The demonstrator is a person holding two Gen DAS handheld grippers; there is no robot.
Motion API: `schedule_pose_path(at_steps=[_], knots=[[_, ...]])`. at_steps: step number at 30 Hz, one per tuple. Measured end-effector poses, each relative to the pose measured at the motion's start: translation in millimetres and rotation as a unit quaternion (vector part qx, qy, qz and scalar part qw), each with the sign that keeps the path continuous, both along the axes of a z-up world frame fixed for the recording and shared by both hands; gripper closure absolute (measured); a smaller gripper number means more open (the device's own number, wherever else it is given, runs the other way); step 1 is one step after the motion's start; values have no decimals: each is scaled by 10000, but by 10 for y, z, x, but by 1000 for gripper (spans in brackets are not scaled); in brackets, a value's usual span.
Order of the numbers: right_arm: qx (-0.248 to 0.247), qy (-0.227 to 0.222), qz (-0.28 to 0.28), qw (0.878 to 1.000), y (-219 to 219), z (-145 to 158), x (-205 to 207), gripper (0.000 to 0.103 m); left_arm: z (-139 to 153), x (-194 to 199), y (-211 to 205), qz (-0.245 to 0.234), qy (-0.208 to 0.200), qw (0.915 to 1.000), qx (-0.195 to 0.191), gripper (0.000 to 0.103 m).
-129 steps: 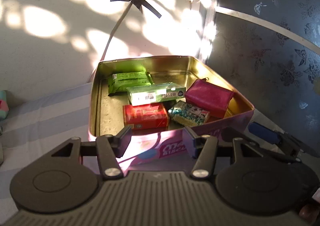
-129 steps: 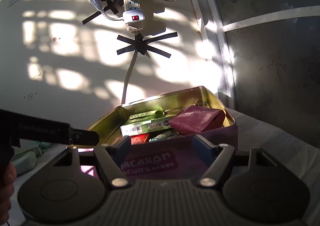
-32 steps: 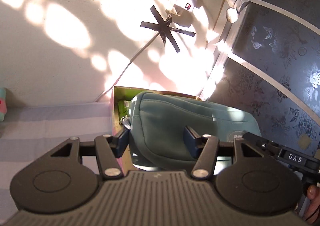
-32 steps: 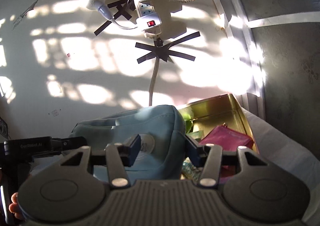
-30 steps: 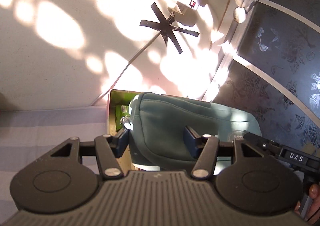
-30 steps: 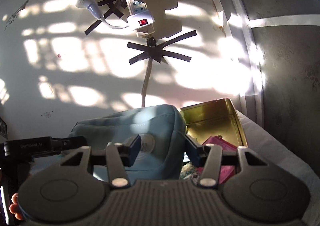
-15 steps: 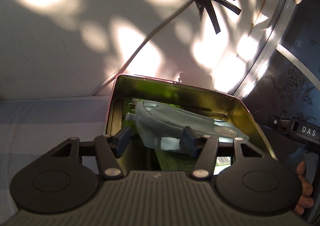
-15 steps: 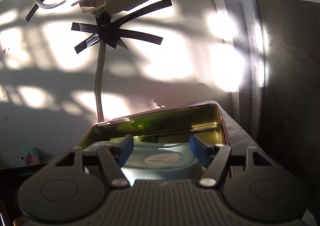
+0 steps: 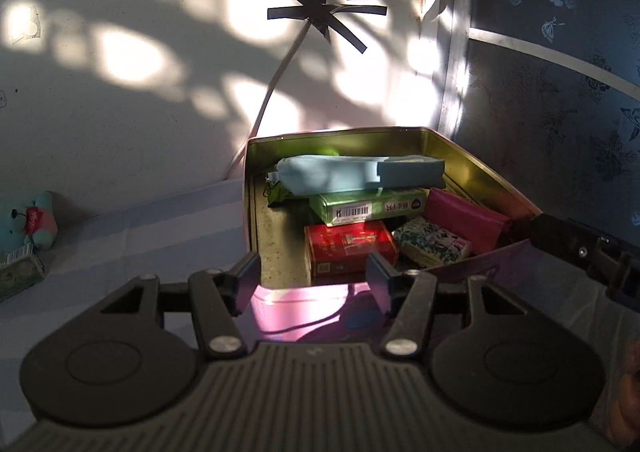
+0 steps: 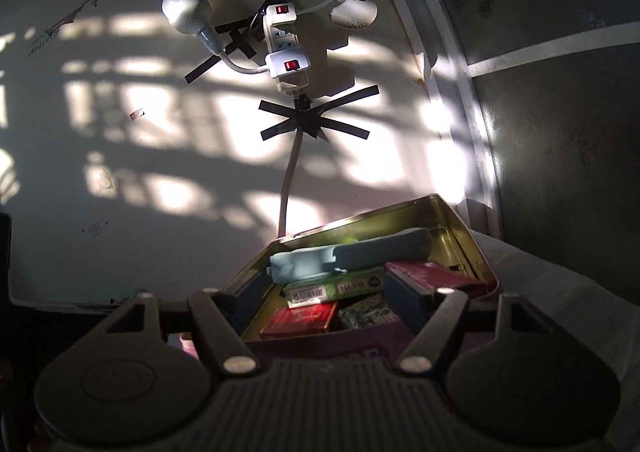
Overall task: Organize objects
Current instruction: 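Withdraw the right gripper from the tin toward the green toothpaste box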
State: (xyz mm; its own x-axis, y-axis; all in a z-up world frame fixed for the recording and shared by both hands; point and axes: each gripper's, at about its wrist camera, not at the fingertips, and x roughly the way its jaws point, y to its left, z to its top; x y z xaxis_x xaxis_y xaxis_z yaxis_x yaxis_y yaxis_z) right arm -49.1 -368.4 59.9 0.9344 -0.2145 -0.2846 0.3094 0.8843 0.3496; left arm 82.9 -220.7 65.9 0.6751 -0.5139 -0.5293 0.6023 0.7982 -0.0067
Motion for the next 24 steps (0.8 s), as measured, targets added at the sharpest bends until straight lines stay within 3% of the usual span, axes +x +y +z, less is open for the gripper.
schedule_pose_path(at_steps=[3, 8, 12, 24], knots=[[420, 278, 83, 9987, 147, -206, -133, 33, -162, -124, 155, 156, 178, 9997, 110, 43], [676, 735, 246, 9947, 398, -449, -223, 33, -410, -308, 436, 439, 184, 9982, 366, 43], [489, 955, 388, 9935, 643, -507, -222, 33, -522, -372, 663, 727, 14, 9957, 571, 43], [373, 1299, 919, 9865, 1160, -613, -14, 33, -643, -332, 1182, 1250, -21, 9903, 605, 42]])
